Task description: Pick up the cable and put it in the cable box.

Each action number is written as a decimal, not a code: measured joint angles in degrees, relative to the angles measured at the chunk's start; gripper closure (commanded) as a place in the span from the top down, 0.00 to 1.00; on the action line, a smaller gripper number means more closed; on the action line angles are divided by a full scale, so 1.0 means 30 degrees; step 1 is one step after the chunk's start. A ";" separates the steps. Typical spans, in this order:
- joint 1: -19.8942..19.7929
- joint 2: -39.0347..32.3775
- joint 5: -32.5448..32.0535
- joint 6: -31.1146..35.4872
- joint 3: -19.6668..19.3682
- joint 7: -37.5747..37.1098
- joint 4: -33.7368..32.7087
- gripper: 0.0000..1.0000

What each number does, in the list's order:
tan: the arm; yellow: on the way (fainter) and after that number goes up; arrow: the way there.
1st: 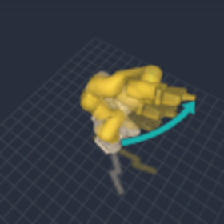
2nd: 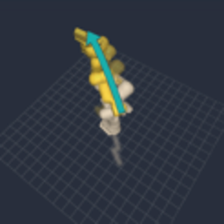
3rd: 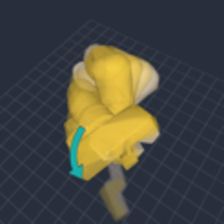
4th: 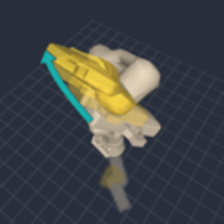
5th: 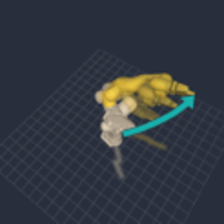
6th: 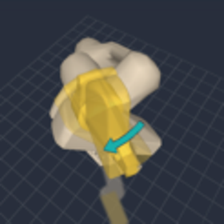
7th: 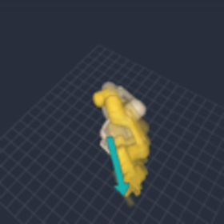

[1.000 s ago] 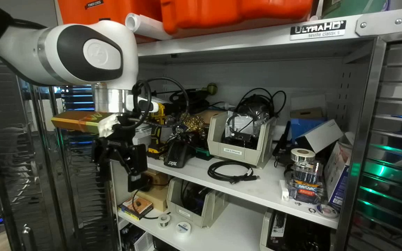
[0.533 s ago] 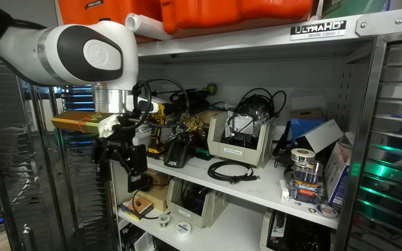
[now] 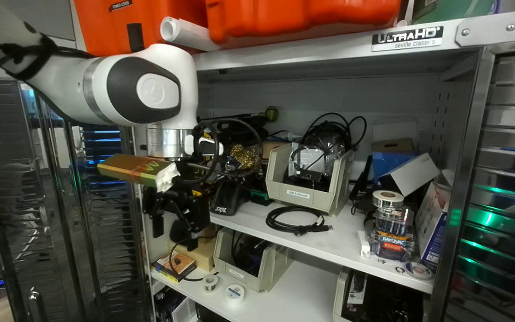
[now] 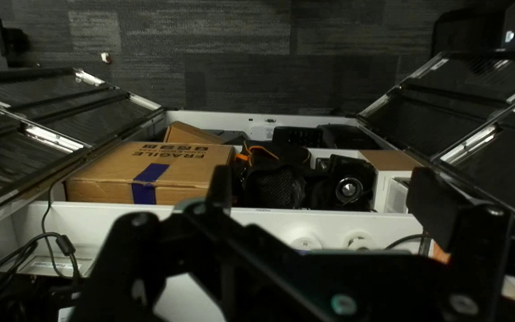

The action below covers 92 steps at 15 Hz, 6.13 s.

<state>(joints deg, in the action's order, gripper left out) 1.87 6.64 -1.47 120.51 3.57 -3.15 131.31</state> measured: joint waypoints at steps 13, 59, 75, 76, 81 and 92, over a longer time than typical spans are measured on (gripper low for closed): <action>-0.0260 -0.6323 -0.0797 0.9084 -0.1698 -0.2080 -0.3815 1.00; 0.1618 -1.1289 -0.6309 0.2619 -0.4688 -1.3725 -1.1158 0.37; 0.1635 -0.9995 -0.6305 0.3137 -0.4069 -1.3702 -0.9888 0.13; 0.1635 -0.9602 -0.6304 0.3121 -0.3989 -1.3577 -0.9414 0.13; 0.1646 -0.6922 -0.7184 0.3325 -0.3856 -1.3675 -0.6567 0.12; 0.0947 -0.3503 -1.6937 0.8770 -0.3766 -2.0529 -0.2117 0.11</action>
<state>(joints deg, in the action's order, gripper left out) 4.71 -3.87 -52.28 146.82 -7.72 -64.73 124.95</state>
